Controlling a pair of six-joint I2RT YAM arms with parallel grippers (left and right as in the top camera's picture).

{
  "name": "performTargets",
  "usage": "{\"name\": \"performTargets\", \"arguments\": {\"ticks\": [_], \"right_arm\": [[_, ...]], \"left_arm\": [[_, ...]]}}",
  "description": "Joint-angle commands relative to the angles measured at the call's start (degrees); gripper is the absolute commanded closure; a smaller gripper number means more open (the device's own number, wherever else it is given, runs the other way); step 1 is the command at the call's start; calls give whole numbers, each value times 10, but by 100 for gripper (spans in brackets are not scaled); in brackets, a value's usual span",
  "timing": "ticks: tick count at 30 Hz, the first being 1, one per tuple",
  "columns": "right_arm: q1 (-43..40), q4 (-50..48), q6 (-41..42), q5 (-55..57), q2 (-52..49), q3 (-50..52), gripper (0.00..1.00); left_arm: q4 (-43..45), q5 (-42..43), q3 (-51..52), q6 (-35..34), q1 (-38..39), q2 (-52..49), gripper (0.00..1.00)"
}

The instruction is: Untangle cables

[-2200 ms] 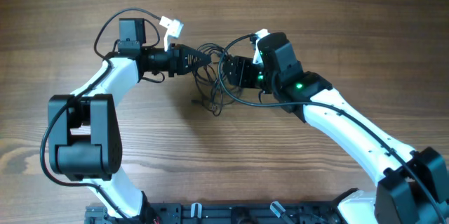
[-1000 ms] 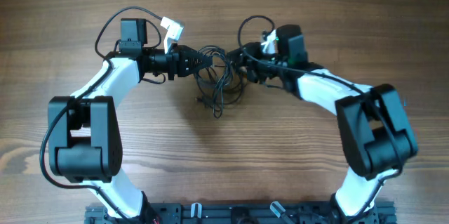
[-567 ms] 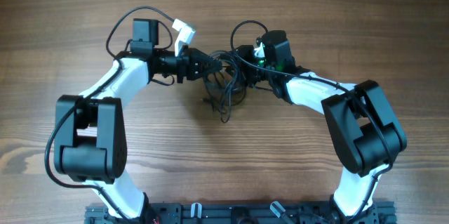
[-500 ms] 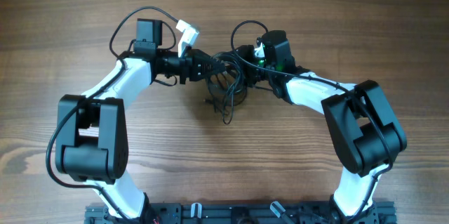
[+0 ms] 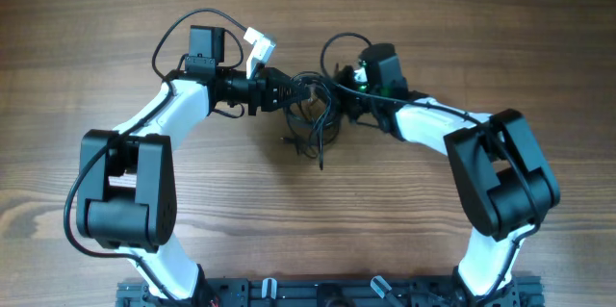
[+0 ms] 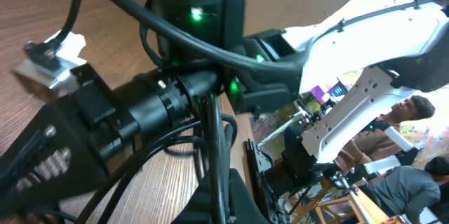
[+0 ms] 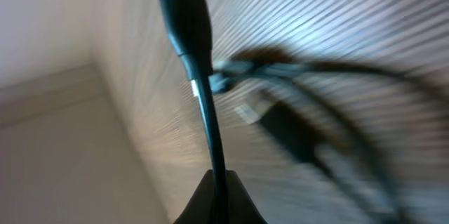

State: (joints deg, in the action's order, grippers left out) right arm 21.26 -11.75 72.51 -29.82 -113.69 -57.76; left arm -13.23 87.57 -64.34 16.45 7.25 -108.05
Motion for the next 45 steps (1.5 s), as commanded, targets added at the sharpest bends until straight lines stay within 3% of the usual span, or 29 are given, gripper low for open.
{"name": "performTargets", "arguments": {"ticks": [1,11,21,30,37,45], "right_arm": [[-46,28,-89,-4,-12,0,96],[-158,176,-219,-33,44,0,96],[-218,368,-292,182,151,0,96],[-221,459,-303,367,157,0,96],[-221,487,-306,378,158,-6,96],[-221,483,-336,363,215,-112,96]], "left_arm": [[2,2,0,12,0,19,96],[2,-13,0,12,-27,19,96],[-10,-13,0,12,-94,19,96],[-10,-22,0,11,-94,19,96],[-18,-23,0,11,-94,19,96],[-38,-195,0,-3,-57,19,80]]}}
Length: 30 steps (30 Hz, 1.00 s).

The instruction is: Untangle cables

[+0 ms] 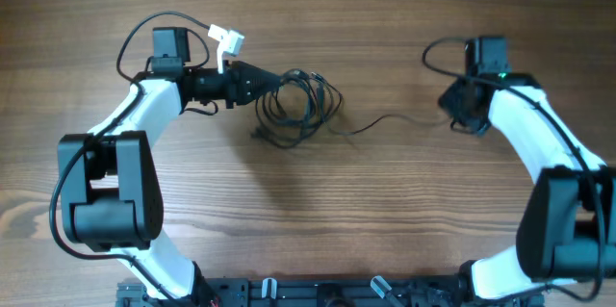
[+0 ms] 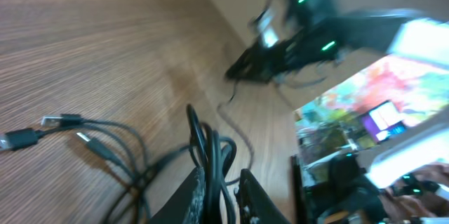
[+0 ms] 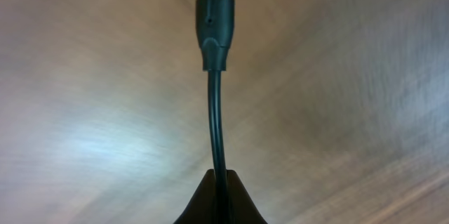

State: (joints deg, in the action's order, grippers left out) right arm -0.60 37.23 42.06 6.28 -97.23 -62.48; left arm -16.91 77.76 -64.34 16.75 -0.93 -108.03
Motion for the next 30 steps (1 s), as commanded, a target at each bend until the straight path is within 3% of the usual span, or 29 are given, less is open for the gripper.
{"name": "performTargets", "arguments": {"ticks": [1,5,8,9,13,15,18,22,24,27,30], "right_arm": [[-3,-16,-53,-24,65,-89,96],[-3,-74,-111,-161,114,-118,96],[-3,-122,-153,-308,149,-118,96],[-3,-139,-159,-355,160,-118,96],[-3,-227,-170,-524,196,-118,96],[-3,-292,-158,-599,212,-118,96],[-3,-383,-118,-664,231,-118,96],[-3,-447,-95,-678,254,-118,96],[-3,-473,-95,-674,257,-118,96],[-3,-499,-95,-604,257,-118,96],[-3,-534,-95,-522,257,-118,96]], "left_arm": [[0,-150,-1,-23,37,19,79],[19,-362,-1,-115,84,19,78],[26,-452,-1,-159,102,19,72],[26,-467,-1,-165,104,19,71],[27,-477,-1,-175,100,19,50],[28,-477,-1,-175,100,19,26],[28,-477,-1,-175,100,19,21],[28,-477,-1,-175,100,19,30],[28,-476,-1,-175,101,19,49],[28,-477,-1,-170,101,19,70],[28,-491,-1,-168,101,19,75]]}}
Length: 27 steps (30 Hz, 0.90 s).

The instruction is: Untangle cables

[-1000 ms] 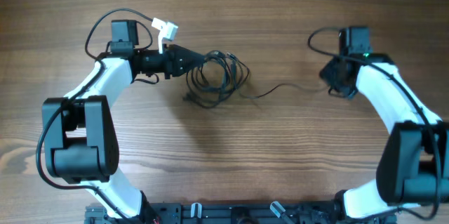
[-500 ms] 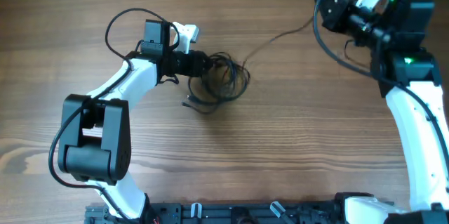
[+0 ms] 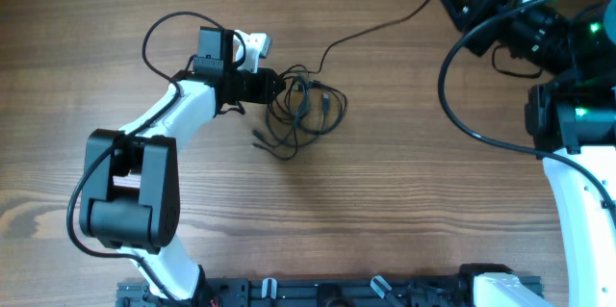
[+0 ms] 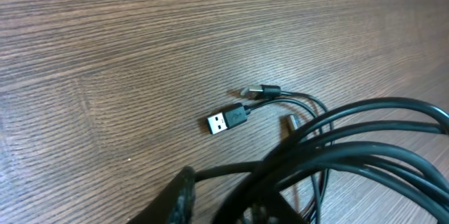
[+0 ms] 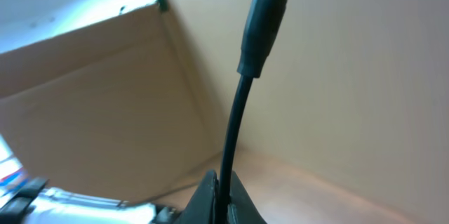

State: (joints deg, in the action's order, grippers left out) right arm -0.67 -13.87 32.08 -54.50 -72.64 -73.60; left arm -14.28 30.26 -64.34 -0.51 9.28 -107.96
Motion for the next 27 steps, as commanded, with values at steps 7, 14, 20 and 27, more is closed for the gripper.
{"name": "performTargets", "arguments": {"ticks": [7,14,20,27], "right_arm": [[-2,-5,3,267,11,-6,96],[-2,222,-37,439,-3,-6,96],[-2,369,-37,494,-53,-6,96],[-2,503,-36,493,-134,-5,36]], "left_arm": [[1,-74,-1,4,-1,18,75],[1,-66,-1,5,-1,18,88],[1,10,-1,5,-1,21,96],[-5,101,-1,38,-5,33,96]]}}
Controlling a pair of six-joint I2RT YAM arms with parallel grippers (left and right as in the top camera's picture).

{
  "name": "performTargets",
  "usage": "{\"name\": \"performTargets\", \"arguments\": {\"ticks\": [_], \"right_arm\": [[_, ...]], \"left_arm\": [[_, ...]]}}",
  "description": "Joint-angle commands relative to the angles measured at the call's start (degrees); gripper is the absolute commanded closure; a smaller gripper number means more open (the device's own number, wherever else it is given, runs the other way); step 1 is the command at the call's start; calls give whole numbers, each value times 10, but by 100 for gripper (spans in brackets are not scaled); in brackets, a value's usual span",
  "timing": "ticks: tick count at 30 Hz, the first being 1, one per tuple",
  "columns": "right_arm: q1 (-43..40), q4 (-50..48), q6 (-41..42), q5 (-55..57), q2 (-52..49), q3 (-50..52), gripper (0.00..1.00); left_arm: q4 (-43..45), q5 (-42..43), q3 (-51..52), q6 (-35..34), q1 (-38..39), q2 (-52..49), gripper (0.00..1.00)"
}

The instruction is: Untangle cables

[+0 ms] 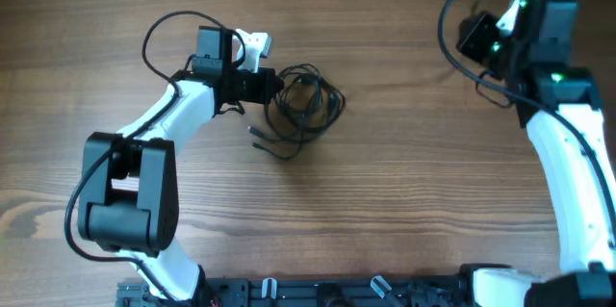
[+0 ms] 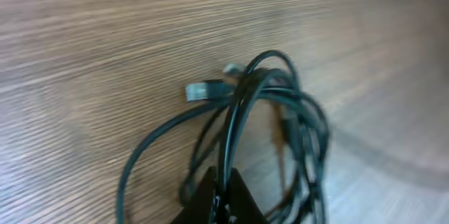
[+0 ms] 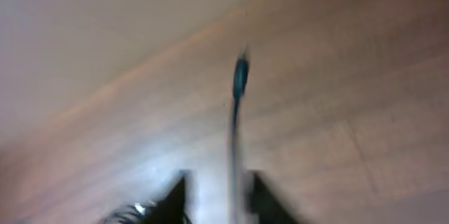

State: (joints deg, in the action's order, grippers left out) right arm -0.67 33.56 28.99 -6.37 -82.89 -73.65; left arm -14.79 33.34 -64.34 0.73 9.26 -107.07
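Note:
A tangle of black cables (image 1: pixel 306 107) lies on the wooden table, left of centre. My left gripper (image 1: pixel 272 86) is at its left edge, shut on one strand (image 2: pixel 226 147) of the bundle (image 2: pixel 273 119); a plug (image 2: pixel 200 92) pokes out behind. My right gripper (image 1: pixel 472 36) is far off at the upper right. In the right wrist view its fingers (image 3: pixel 179 192) stand apart, with a single black cable (image 3: pixel 237 104) blurred between them. No strand shows between the tangle and the right gripper in the overhead view.
Loose plug ends (image 1: pixel 258 136) stick out of the tangle toward the front left. The arms' own black leads loop above each wrist (image 1: pixel 159 33). A black rail (image 1: pixel 318 293) runs along the table's near edge.
My right gripper was raised high at the top right, shut on a cable trailing from the tangle. Now it is lower and open, and that trailing strand no longer shows overhead. The left gripper still holds the bundle.
Both grippers were together at the tangle in the middle. Then the right one was far to the right with one cable stretched out of the bundle, then high at the top right still holding it. Now the cable is out of the bundle and the right jaws are apart.

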Motion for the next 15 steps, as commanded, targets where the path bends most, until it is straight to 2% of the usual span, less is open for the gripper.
{"name": "performTargets", "arguments": {"ticks": [1,4,8,12,15], "right_arm": [[-2,55,-5,4,-43,-5,33],[-2,106,-9,-30,-68,-5,31],[-2,147,-67,-110,-90,-5,32],[12,139,-113,-222,-112,3,39],[31,111,-144,-298,-123,13,52]], "left_arm": [[0,97,-1,35,-10,24,96],[0,203,-1,66,-32,24,96],[-1,330,-1,84,-78,24,96],[-23,456,-1,140,-118,24,96],[-31,518,0,156,-134,24,96]]}}
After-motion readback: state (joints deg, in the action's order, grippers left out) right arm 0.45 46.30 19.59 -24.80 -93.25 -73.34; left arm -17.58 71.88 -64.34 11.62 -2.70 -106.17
